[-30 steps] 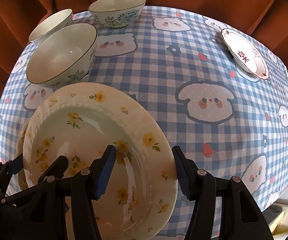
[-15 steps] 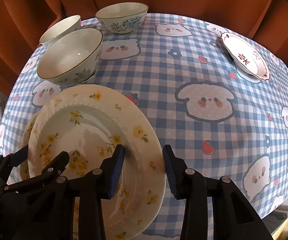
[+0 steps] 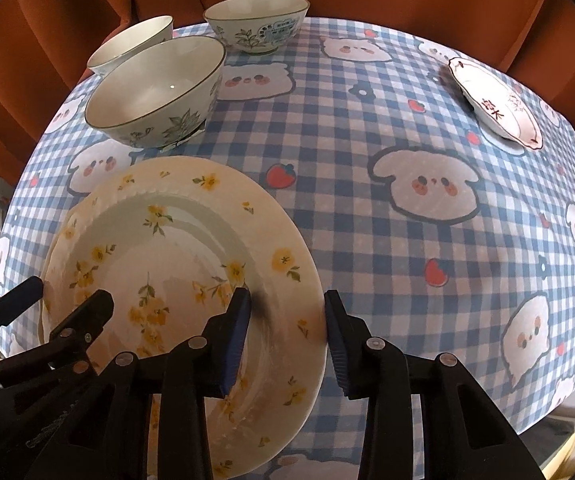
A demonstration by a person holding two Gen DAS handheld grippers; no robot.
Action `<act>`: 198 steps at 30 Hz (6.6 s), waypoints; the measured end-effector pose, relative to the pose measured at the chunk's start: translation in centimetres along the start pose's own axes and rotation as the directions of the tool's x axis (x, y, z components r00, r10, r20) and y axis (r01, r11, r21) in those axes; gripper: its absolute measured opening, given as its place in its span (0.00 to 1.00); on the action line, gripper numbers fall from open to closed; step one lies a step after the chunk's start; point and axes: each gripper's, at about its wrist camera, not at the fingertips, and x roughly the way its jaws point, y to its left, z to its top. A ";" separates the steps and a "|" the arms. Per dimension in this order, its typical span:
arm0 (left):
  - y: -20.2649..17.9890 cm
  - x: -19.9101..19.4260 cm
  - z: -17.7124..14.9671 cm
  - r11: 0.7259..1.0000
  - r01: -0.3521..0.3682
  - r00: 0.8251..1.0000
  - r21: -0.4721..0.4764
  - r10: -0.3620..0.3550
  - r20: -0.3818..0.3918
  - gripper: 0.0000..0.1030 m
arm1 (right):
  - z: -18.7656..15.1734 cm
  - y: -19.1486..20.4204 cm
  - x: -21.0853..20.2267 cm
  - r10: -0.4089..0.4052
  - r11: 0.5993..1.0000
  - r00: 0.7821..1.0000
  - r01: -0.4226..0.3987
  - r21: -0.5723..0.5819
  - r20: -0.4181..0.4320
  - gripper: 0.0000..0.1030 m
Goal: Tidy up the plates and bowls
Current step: 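Lower the round plate onto the scalloped plate with the right gripper, then open the right gripper and pull it back from the stacked plates, then move the right gripper to the red-rimmed plate with the red character, then close the right gripper on the rim of the red-rimmed plate, then lift the red-rimmed plate and carry it toward the yellow-flower plates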
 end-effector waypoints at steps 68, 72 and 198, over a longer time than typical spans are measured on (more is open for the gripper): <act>-26.7 -3.8 9.0 0.992 0.070 0.984 0.101 -0.086 0.159 0.94 | 9.3 -26.3 -6.0 -0.005 0.995 0.981 -0.014 0.094 0.196 0.79; -29.3 -3.0 10.5 0.994 0.078 0.987 0.074 -0.087 0.132 0.94 | 10.6 -28.7 -5.5 0.015 0.996 0.978 -0.033 0.083 0.208 0.81; -36.3 7.3 10.0 0.995 0.005 0.999 0.098 -0.009 0.033 0.52 | 11.4 -35.8 6.8 0.103 0.994 0.993 -0.101 0.035 -0.060 0.43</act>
